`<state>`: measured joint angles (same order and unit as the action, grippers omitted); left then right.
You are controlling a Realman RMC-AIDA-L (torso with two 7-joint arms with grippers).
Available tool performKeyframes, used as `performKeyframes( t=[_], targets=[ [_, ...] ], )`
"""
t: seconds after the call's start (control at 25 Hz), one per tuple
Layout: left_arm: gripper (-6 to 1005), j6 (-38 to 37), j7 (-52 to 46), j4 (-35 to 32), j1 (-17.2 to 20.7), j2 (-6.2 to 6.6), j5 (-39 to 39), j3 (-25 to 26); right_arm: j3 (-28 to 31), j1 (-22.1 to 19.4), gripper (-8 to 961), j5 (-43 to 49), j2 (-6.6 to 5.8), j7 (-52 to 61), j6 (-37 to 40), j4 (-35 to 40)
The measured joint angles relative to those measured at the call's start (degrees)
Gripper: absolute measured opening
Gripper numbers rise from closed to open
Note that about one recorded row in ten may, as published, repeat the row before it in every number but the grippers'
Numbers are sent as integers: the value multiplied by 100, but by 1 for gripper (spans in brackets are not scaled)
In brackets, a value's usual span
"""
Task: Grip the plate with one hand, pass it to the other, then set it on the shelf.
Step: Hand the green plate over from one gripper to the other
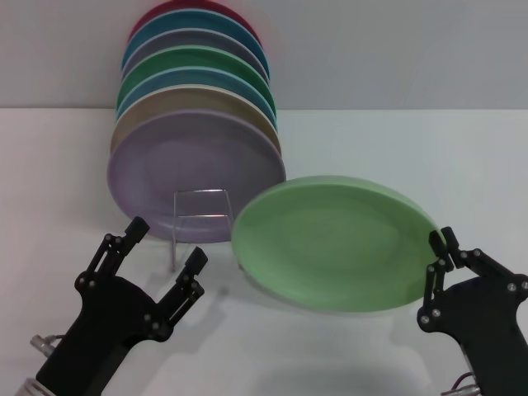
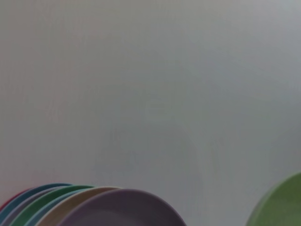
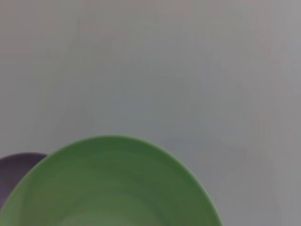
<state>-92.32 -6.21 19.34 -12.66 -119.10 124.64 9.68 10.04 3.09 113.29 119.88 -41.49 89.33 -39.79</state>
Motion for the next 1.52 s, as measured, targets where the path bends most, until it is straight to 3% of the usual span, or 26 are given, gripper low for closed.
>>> performKeyframes(
  t=[0.52,1.52],
  targets=[
    [832,530,383,68,-58,1,-7,12,-338,30,20,-221,0,-1530,-60,-596],
    [806,941,428,141,-180,1,-23,15,-617,126,20,-406,0,-1982,-329,-779]
  ],
)
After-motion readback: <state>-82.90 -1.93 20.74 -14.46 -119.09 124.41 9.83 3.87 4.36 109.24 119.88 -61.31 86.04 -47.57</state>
